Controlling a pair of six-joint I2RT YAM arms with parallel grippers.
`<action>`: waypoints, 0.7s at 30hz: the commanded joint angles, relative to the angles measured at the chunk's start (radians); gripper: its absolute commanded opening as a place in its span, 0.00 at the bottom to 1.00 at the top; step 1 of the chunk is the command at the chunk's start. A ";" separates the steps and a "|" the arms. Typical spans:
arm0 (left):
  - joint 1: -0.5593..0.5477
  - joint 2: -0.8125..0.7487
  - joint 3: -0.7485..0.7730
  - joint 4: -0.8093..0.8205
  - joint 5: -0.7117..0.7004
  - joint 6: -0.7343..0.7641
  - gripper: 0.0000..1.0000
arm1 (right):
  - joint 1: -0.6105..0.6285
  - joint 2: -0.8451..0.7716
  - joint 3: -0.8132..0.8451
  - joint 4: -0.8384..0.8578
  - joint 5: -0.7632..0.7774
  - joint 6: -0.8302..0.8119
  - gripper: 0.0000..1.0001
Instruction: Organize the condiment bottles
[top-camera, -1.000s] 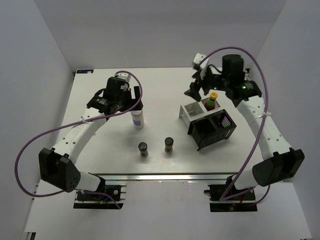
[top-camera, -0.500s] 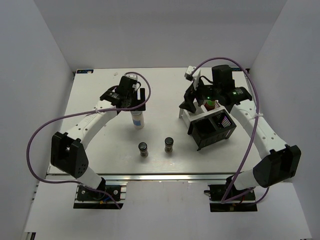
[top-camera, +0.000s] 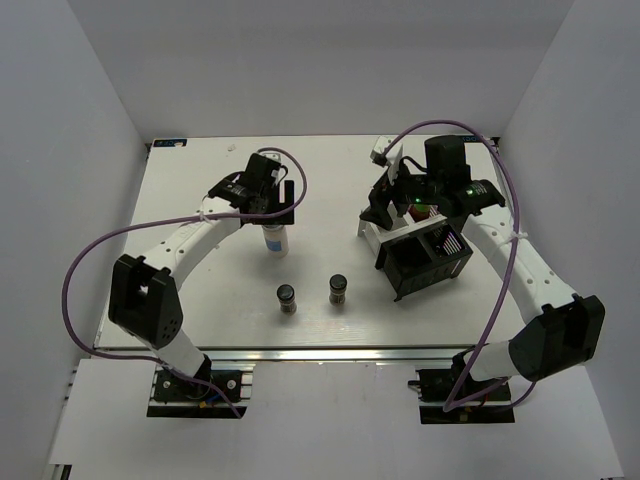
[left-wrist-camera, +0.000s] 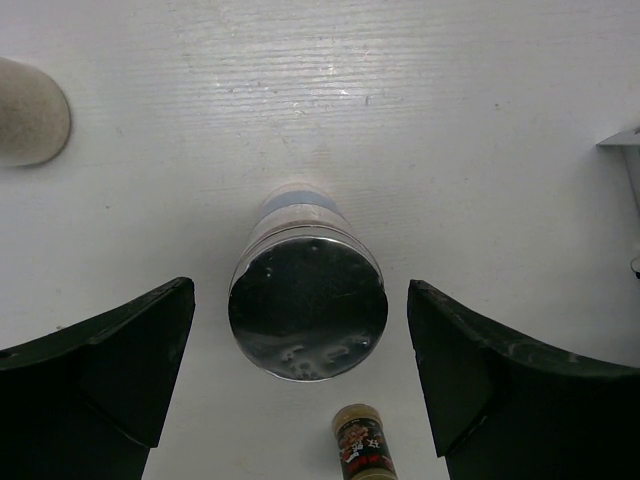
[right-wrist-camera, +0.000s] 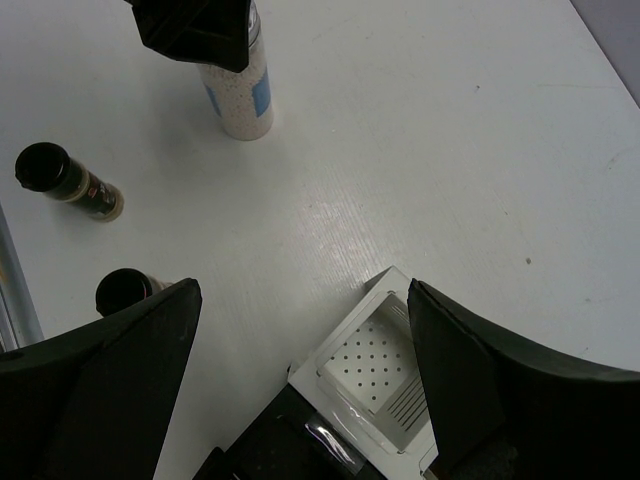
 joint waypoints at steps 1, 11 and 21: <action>-0.012 0.009 -0.006 -0.004 0.005 -0.015 0.96 | -0.002 -0.025 -0.006 0.041 0.004 0.012 0.89; -0.029 0.040 -0.006 0.002 -0.045 -0.035 0.87 | -0.002 -0.029 -0.014 0.051 0.021 0.016 0.89; -0.030 0.046 -0.024 0.005 -0.051 -0.042 0.67 | -0.003 -0.033 -0.021 0.048 0.033 0.018 0.89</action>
